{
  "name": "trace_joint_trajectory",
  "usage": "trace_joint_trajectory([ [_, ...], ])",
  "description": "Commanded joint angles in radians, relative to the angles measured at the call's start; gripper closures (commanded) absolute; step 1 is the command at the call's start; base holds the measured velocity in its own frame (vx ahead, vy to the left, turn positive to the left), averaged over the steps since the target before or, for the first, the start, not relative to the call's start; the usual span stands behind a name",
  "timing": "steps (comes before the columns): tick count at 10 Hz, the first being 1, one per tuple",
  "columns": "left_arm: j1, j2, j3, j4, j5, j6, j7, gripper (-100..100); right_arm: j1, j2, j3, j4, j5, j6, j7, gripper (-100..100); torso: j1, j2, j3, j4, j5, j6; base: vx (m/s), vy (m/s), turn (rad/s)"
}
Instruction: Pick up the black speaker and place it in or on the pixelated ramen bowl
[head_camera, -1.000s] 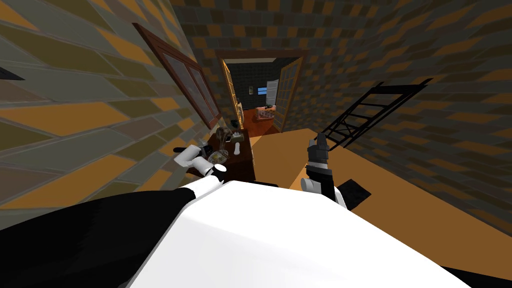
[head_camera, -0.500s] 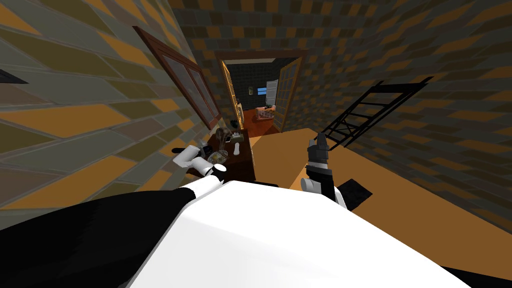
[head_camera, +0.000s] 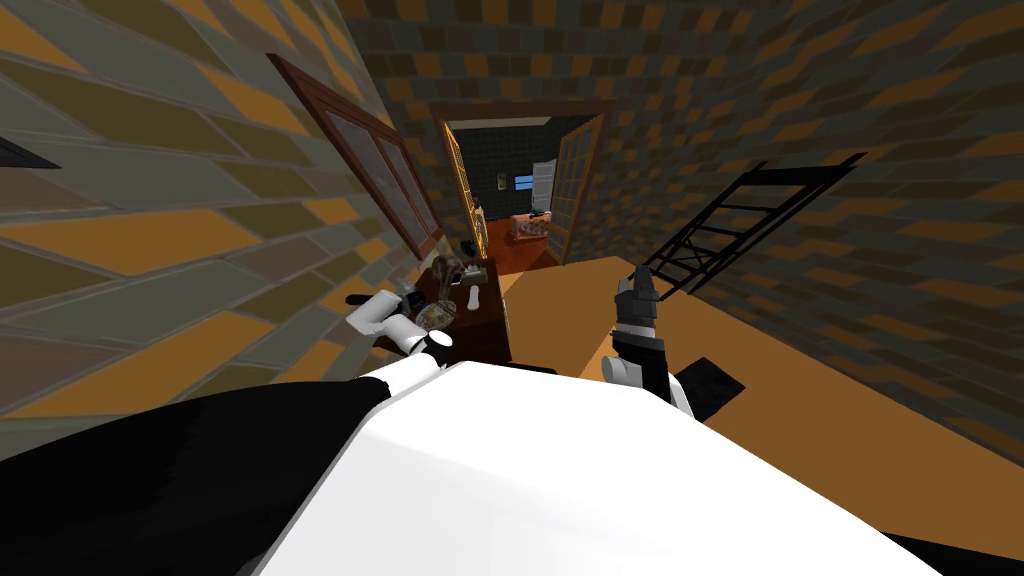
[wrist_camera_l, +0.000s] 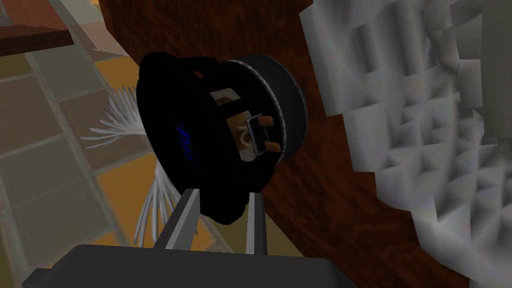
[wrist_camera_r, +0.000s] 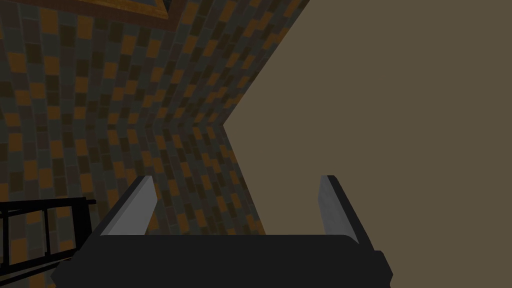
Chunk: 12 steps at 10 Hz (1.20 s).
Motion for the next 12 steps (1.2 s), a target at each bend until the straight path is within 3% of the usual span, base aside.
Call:
trace_joint_trajectory([
  [1,0.042,0.002,-0.05,-0.038,0.005,0.02,0.05,100,0.0,0.0,0.0,0.0,0.0,0.0,0.0,0,0.0,0.0,0.0,0.0,0.0,0.0,-0.007,0.037,0.039],
  [4,0.08,0.003,-0.14,-0.072,0.009,0.038,0.134,100,0.0,0.0,0.0,0.0,0.0,0.0,0.0,0,0.001,0.002,0.001,0.001,-0.001,-0.002,-0.011,0.043,0.026],
  [5,0.08,0.003,-0.151,-0.072,0.009,0.038,0.147,100,0.0,0.0,0.0,0.0,0.0,0.0,0.0,0,0.001,0.002,0.001,0.001,-0.002,0.0,-0.005,0.015,0.0],
  [8,0.154,0.005,-0.249,-0.141,0.016,0.073,0.239,100,0.0,0.0,0.0,0.0,0.0,0.0,0.0,0,-0.002,0.002,0.002,0.002,-0.003,0.0,-0.005,0.03,0.031],
  [9,0.154,0.005,-0.279,-0.141,0.016,0.073,0.267,100,0.0,0.0,0.0,0.0,0.0,0.0,0.0,0,-0.002,0.002,0.002,0.002,-0.003,-0.001,-0.007,0.046,0.056],
  [10,0.154,0.005,-0.29,-0.141,0.016,0.073,0.28,100,0.0,0.0,0.0,0.0,0.0,0.0,0.0,0,-0.002,0.002,0.002,0.002,-0.004,-0.001,-0.009,0.03,-0.005],
  [11,0.191,0.007,-0.329,-0.175,0.02,0.09,0.317,100,0.0,0.0,0.0,0.0,0.0,0.0,0.0,0,-0.003,0.002,0.002,0.002,-0.004,0.0,-0.01,0.034,0.006],
  [12,0.191,0.007,-0.358,-0.175,0.02,0.09,0.344,100,0.0,0.0,0.0,0.0,0.0,0.0,0.0,0,-0.003,0.003,0.003,0.002,-0.005,-0.001,-0.007,0.045,0.05],
])
